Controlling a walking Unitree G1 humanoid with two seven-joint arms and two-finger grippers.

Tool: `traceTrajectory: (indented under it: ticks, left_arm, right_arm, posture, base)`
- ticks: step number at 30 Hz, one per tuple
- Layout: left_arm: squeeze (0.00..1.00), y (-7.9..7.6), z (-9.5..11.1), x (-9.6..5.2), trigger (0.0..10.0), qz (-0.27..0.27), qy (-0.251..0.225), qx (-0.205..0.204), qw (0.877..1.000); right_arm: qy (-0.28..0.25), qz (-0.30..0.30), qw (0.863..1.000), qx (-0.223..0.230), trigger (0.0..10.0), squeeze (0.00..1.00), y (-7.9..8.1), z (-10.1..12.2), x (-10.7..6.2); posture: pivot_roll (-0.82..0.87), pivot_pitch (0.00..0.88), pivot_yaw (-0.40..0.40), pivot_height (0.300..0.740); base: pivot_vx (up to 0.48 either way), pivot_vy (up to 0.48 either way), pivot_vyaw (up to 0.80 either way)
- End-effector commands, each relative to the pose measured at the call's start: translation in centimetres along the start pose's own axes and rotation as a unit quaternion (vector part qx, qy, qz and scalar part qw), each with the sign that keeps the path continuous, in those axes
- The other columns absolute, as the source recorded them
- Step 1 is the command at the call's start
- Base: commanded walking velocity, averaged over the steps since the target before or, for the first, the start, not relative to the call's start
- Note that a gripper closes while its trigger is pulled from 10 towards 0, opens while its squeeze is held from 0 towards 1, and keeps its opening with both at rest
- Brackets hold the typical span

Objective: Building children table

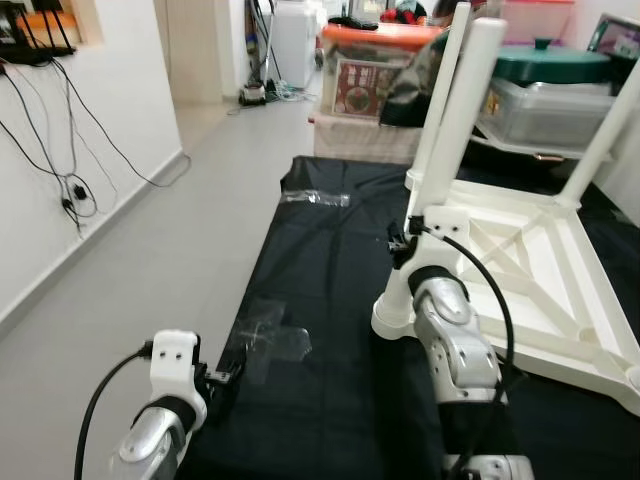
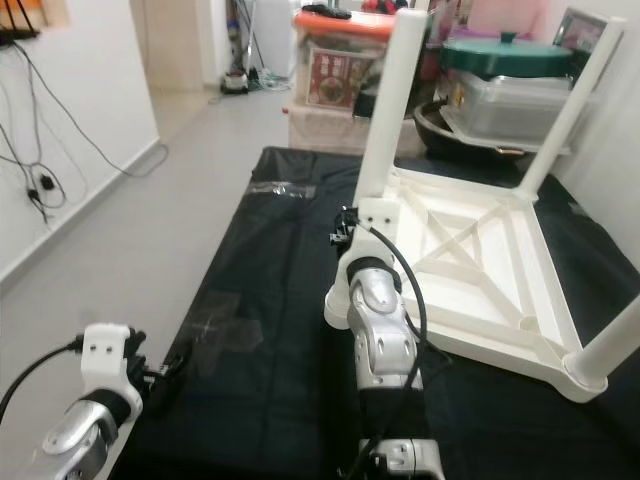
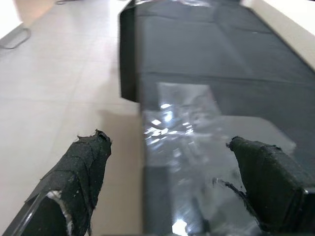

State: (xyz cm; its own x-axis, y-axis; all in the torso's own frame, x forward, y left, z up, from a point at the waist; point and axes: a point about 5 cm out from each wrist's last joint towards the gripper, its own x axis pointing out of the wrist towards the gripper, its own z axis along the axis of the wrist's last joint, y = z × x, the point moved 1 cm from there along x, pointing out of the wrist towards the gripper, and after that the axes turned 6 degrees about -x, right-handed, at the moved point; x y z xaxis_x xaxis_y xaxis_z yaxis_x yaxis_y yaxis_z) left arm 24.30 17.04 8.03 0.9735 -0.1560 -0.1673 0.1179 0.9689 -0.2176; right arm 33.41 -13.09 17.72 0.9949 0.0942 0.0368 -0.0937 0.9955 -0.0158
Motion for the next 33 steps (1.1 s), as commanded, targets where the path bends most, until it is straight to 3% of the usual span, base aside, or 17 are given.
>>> traceTrajectory:
  ticks: [1,2,5,6,10,11,13,14,17,18,21,23,25,26,27,28,33]
  left_arm:
    - [0.00,-0.1,0.1,0.1,10.0,-0.005,0.005,0.005,1.000]
    - [0.00,-0.1,0.1,0.1,10.0,-0.006,0.006,0.005,1.000]
    - [0.00,-0.2,0.1,0.2,10.0,-0.007,0.005,0.004,1.000]
    - [0.00,-0.2,0.1,0.3,10.0,-0.006,0.004,0.004,1.000]
    - [0.00,-0.2,0.1,0.4,10.0,-0.005,0.002,0.004,1.000]
    - [0.00,-0.3,0.1,0.6,10.0,-0.005,0.001,0.003,1.000]
    - [0.00,-0.3,0.1,0.6,10.0,-0.005,0.001,0.003,1.000]
    - [0.00,-0.3,0.0,0.7,10.0,-0.006,0.002,0.004,1.000]
    - [0.00,-0.3,0.0,0.7,10.0,-0.007,0.003,0.005,1.000]
    - [0.00,-0.4,0.0,0.7,10.0,-0.008,0.003,0.006,1.000]
    - [0.00,-0.3,0.0,0.6,10.0,-0.005,0.002,0.004,1.000]
    - [0.00,-0.2,-0.1,0.4,10.0,-0.002,0.003,0.003,1.000]
    - [0.00,-0.2,-0.2,0.3,10.0,-0.002,0.005,0.003,1.000]
    - [0.00,-0.2,-0.2,0.3,10.0,-0.002,0.005,0.003,1.000]
    - [0.00,-0.2,-0.2,0.2,10.0,-0.002,0.006,0.003,1.000]
    - [0.00,-0.2,-0.3,0.2,10.0,-0.001,0.007,0.003,1.000]
    - [0.00,-0.2,-0.2,0.3,10.0,-0.001,0.007,0.003,1.000]
  right_arm:
    - [0.014,0.089,0.995,0.034,10.0,0.00,1.5,-1.0,-0.6]
    - [-0.006,0.106,0.993,0.040,10.0,1.00,1.8,-0.2,-0.4]
    - [-0.022,0.080,0.996,0.043,10.0,1.00,1.5,0.6,0.1]
    - [-0.028,0.189,0.980,0.053,10.0,0.00,2.5,1.8,0.7]
    - [-0.038,0.322,0.944,0.066,10.0,0.00,3.5,3.5,1.0]
    - [-0.053,0.438,0.897,0.037,10.0,0.00,4.1,4.3,1.1]
    - [-0.053,0.476,0.877,0.028,10.0,0.00,4.3,4.3,1.1]
    - [-0.046,0.529,0.847,-0.001,6.7,0.00,4.6,3.7,1.3]
    - [-0.041,0.531,0.846,0.000,4.5,0.00,4.7,3.6,1.7]
    - [-0.036,0.528,0.848,0.008,0.0,0.00,4.7,3.5,2.1]
    - [-0.030,0.509,0.860,0.027,0.0,0.00,4.8,3.1,2.6]
    - [-0.014,0.417,0.909,0.014,0.0,0.00,4.4,2.0,3.8]
    - [0.056,0.184,0.981,-0.027,0.0,0.00,1.7,-0.1,5.8]
    - [0.056,0.184,0.981,-0.027,0.0,0.00,1.7,-0.1,5.8]
    - [0.101,0.005,0.995,-0.012,0.0,0.00,-1.7,-1.5,5.7]
    - [0.138,-0.112,0.984,-0.005,0.0,0.00,-4.2,-3.0,4.6]
    - [0.158,-0.200,0.967,-0.004,0.0,0.00,-6.5,-5.4,1.1]
  posture:
    - [0.02,0.000,-0.013,0.740]
    - [0.02,0.000,-0.014,0.740]
    - [0.02,0.000,-0.014,0.740]
    - [0.03,0.000,-0.031,0.740]
    - [0.03,0.000,-0.031,0.740]
    - [0.05,0.000,-0.037,0.740]
    - [0.05,0.000,-0.037,0.740]
    - [0.06,0.000,-0.042,0.740]
    - [0.06,0.000,-0.042,0.740]
    - [0.06,0.000,-0.052,0.740]
    - [0.06,0.000,-0.054,0.740]
    - [0.06,0.000,-0.054,0.740]
    - [0.05,0.000,-0.050,0.740]
    - [0.05,0.000,-0.050,0.740]
    - [0.04,0.000,-0.044,0.740]
    - [0.04,0.000,-0.044,0.740]
    - [0.04,0.000,-0.035,0.740]
  base:
    - [0.000,0.000,0.00]
    - [0.000,0.000,0.00]
    - [0.000,0.000,0.00]
    - [0.000,0.000,0.00]
    - [0.000,0.000,0.00]
    - [0.000,0.000,0.00]
    - [0.000,0.000,0.00]
    - [0.000,0.000,0.00]
    - [0.000,0.000,0.00]
    - [0.000,0.000,0.00]
    - [0.000,0.000,0.00]
    - [0.000,0.000,0.00]
    - [0.000,0.000,0.00]
    - [0.000,0.000,0.00]
    - [0.000,0.000,0.00]
    - [0.000,0.000,0.00]
    - [0.000,0.000,0.00]
